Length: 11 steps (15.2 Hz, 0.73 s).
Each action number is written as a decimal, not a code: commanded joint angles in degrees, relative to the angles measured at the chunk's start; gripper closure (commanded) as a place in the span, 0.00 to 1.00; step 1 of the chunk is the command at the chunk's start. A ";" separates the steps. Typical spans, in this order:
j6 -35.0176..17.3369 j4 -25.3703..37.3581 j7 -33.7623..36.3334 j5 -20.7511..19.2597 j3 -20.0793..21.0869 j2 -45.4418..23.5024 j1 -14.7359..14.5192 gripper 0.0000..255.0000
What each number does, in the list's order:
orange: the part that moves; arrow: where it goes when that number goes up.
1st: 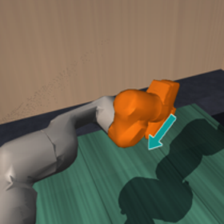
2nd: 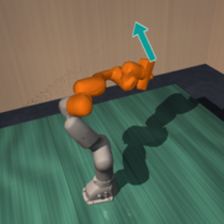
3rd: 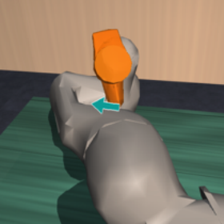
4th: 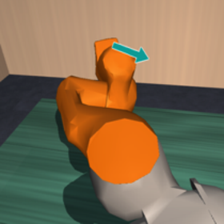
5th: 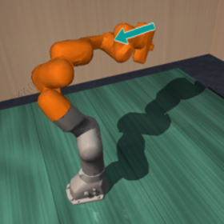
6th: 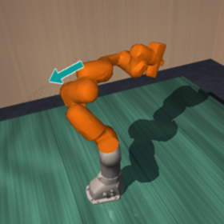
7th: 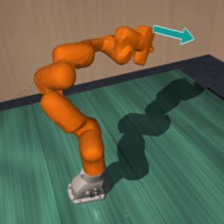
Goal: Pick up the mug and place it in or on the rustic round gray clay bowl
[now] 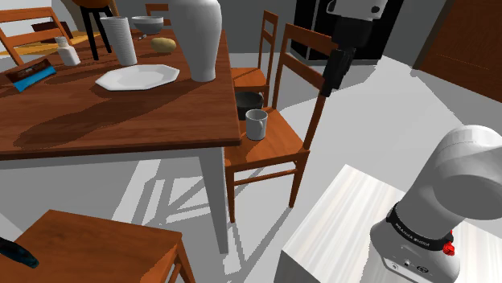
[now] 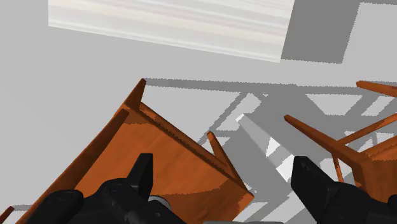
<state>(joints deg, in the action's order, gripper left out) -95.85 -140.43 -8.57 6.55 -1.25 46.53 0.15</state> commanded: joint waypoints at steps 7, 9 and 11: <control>-10.76 1.05 -2.75 -0.83 -1.24 -11.57 0.32 0.00; -14.01 2.06 -3.69 -0.89 -1.53 -15.75 0.54 0.00; -17.05 3.40 -4.54 -0.96 -1.94 -20.03 0.58 0.00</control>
<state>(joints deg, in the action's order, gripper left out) -110.93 -137.27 -12.65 5.71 -3.01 28.58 0.67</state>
